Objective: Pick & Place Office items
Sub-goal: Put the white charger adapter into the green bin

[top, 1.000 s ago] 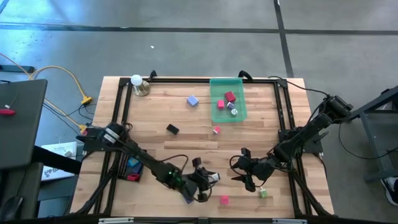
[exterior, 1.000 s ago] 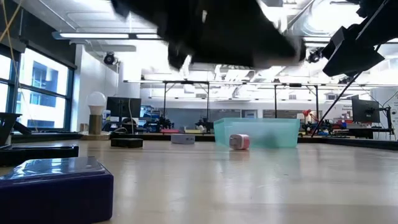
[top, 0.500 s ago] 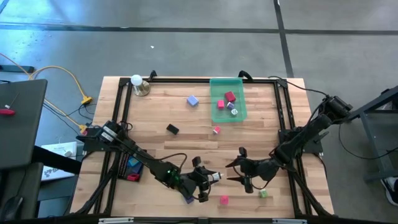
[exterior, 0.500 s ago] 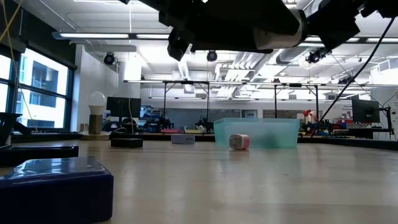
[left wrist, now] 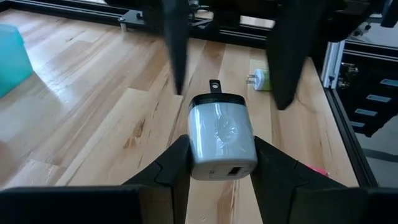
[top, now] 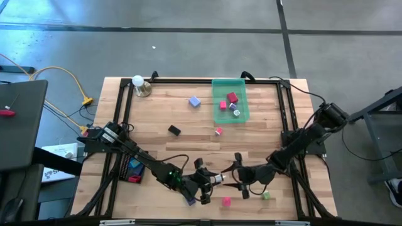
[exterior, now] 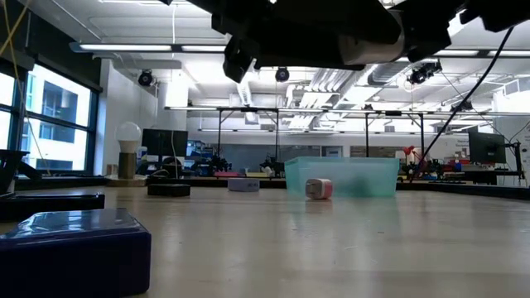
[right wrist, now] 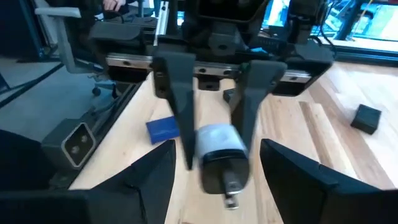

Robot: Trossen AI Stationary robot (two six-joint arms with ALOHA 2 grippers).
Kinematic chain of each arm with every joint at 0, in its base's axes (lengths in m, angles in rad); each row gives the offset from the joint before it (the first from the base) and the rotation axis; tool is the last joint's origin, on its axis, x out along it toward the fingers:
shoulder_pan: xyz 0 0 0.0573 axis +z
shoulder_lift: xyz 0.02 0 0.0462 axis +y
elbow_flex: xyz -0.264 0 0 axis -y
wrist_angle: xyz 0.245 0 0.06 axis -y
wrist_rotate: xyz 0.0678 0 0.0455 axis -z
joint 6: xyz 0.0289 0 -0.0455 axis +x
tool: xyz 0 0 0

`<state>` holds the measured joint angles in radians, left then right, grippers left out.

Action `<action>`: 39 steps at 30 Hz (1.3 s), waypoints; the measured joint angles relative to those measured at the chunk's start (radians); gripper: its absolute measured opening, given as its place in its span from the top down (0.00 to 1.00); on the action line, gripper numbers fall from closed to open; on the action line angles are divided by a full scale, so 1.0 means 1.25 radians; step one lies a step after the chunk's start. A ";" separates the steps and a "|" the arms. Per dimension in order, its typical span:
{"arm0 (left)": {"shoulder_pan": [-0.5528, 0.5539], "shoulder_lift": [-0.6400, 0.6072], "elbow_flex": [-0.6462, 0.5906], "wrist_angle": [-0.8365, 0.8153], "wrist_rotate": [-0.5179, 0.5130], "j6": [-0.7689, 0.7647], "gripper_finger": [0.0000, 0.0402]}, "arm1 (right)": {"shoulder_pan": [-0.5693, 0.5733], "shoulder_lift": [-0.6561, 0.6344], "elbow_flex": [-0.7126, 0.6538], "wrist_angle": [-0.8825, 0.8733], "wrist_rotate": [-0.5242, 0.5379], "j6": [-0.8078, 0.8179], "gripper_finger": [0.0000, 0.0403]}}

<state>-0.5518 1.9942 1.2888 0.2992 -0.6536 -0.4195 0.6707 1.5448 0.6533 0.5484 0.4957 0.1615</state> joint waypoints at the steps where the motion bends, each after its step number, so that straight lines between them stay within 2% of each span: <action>1: 0.000 0.000 0.000 0.000 0.004 0.000 0.70 | -0.004 0.000 0.000 0.000 0.000 -0.001 0.45; 7: 0.000 0.000 0.000 -0.001 0.016 0.000 0.70 | -0.024 0.000 0.000 -0.017 -0.003 0.054 0.45; 13: 0.000 -0.001 0.000 0.002 0.018 0.000 0.70 | -0.037 0.000 0.000 -0.036 -0.083 0.083 0.45; 30: 0.001 -0.001 0.001 0.037 0.029 0.006 0.70 | -0.036 0.000 0.000 -0.036 -0.086 0.085 0.45; 34: 0.001 -0.002 0.001 0.037 0.029 0.006 0.70 | -0.036 0.000 0.000 -0.036 -0.086 0.083 0.48; 39: 0.001 -0.001 0.001 0.036 0.027 0.006 0.70 | -0.036 0.000 0.000 -0.036 -0.095 0.083 0.56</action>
<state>-0.5503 1.9926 1.2896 0.3443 -0.6193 -0.4118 0.6254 1.5452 0.6533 0.5037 0.3774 0.2653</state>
